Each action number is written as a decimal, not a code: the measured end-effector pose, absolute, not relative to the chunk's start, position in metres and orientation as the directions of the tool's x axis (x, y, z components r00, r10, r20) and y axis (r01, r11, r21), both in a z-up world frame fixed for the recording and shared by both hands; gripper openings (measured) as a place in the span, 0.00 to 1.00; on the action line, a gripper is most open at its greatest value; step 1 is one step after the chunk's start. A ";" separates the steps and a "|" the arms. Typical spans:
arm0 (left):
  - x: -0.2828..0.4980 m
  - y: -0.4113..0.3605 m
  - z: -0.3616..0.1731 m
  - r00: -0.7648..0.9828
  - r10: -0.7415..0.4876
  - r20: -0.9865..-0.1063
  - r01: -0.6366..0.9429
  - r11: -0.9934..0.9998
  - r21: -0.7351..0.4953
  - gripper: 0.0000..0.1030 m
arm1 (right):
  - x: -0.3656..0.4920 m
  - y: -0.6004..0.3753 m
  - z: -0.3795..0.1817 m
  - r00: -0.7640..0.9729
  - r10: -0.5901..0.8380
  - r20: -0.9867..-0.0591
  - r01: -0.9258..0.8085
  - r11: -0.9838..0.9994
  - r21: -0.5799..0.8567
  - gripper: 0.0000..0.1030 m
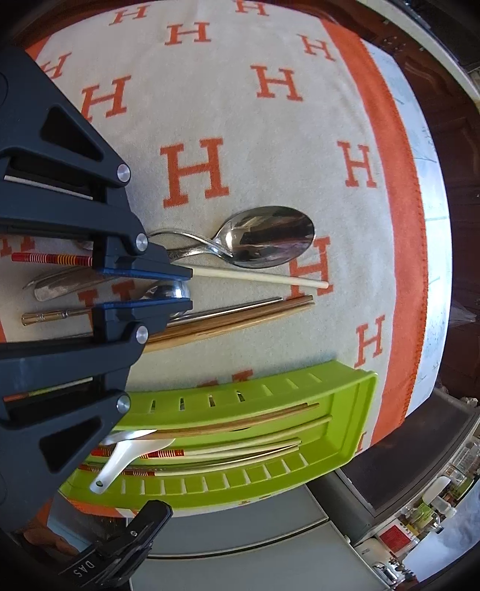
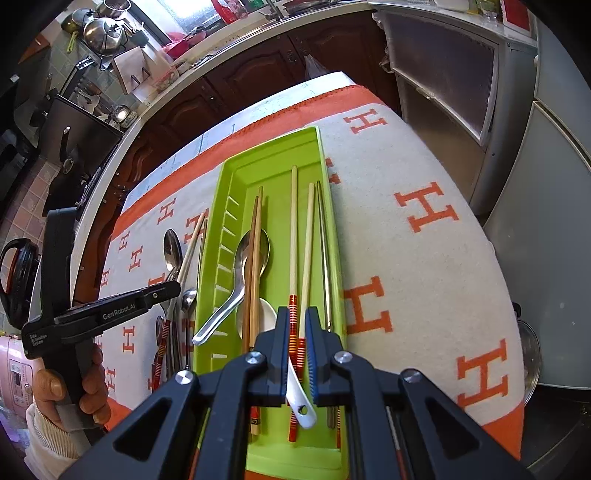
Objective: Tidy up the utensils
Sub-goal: 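Grasp a cream red-banded chopstick with the left tool and lift it, then lower the chopstick into the green tray and open the left tool, then move both tools back over the remaining spoons and forks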
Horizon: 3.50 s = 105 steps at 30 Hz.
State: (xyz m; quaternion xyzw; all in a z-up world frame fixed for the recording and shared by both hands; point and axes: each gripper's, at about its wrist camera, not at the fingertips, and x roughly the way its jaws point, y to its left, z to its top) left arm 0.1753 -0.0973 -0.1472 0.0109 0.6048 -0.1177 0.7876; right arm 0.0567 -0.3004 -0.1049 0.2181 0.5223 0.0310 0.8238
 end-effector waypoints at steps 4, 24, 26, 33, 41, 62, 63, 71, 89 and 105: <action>0.176 -0.099 -0.147 0.242 -0.135 -0.961 0.205 0.975 -0.085 0.07 | 0.056 -0.300 -0.104 0.455 0.287 -0.843 0.168 0.902 0.398 0.08; 0.183 -0.112 -0.161 0.244 -0.087 -0.966 0.208 0.977 -0.035 0.07 | 0.050 -0.301 -0.103 0.459 0.294 -0.838 0.174 0.895 0.410 0.08; 0.186 -0.112 -0.163 0.245 -0.081 -0.966 0.202 0.979 -0.031 0.07 | 0.050 -0.302 -0.103 0.460 0.293 -0.838 0.178 0.894 0.411 0.08; 0.189 -0.108 -0.166 0.235 -0.089 -0.968 0.168 0.985 -0.050 0.03 | 0.048 -0.302 -0.102 0.461 0.298 -0.836 0.179 0.891 0.417 0.08; 0.164 -0.100 -0.114 0.286 -0.192 -0.939 0.141 0.977 -0.157 0.03 | 0.043 -0.296 -0.093 0.472 0.301 -0.828 0.154 0.897 0.414 0.08; 0.141 -0.201 -0.098 0.237 -0.340 -0.910 0.257 0.926 -0.279 0.04 | 0.031 -0.303 -0.092 0.463 0.280 -0.841 0.168 0.904 0.394 0.08; 0.139 -0.200 -0.096 0.243 -0.336 -0.910 0.264 0.926 -0.271 0.05 | 0.032 -0.301 -0.092 0.461 0.281 -0.842 0.164 0.905 0.392 0.08; 0.116 -0.167 -0.072 0.335 -0.292 -0.896 0.279 0.939 -0.201 0.27 | 0.034 -0.285 -0.088 0.451 0.289 -0.844 0.131 0.914 0.384 0.08; 0.068 -0.035 -0.062 0.468 -0.120 -0.876 0.147 0.988 -0.056 0.30 | 0.030 -0.229 -0.081 0.403 0.287 -0.869 0.040 0.943 0.331 0.08; 0.063 0.048 -0.091 0.452 -0.099 -0.886 0.054 0.995 -0.084 0.30 | 0.045 -0.146 -0.085 0.322 0.308 -0.895 -0.082 0.951 0.297 0.22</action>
